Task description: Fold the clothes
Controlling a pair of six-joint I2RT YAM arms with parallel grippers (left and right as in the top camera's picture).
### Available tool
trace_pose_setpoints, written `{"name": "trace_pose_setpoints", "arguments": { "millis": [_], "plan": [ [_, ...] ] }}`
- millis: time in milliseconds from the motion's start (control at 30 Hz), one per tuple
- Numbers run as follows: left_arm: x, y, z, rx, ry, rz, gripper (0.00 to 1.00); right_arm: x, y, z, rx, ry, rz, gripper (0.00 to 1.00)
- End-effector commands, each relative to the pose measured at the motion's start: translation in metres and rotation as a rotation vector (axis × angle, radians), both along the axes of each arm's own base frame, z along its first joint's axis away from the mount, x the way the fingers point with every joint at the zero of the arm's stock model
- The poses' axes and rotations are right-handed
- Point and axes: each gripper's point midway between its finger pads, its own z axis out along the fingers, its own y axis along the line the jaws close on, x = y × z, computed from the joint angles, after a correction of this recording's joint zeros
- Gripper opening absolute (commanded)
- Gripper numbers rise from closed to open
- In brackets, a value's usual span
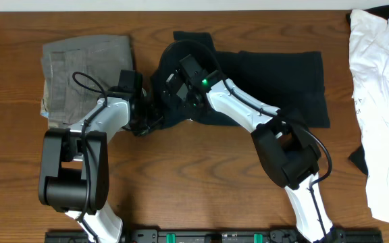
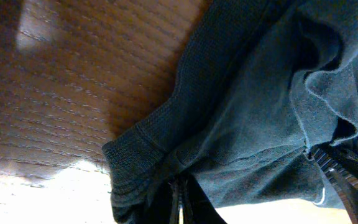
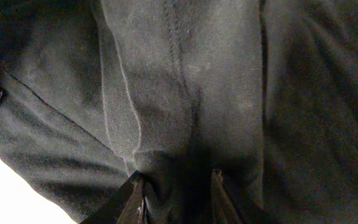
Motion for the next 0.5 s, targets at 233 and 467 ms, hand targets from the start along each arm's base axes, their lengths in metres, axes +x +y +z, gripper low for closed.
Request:
{"name": "trace_pose_setpoints", "arguments": {
  "millis": [233,467],
  "plan": [
    [-0.009,0.011,-0.011,0.056,0.038,0.018,0.07,0.019,-0.001,0.028,0.043,-0.068,-0.033,0.07],
    [-0.010,0.011,-0.011,0.056,0.045,0.018,0.06,0.029,-0.003,0.037,0.056,-0.087,-0.047,0.12]
  ]
}}
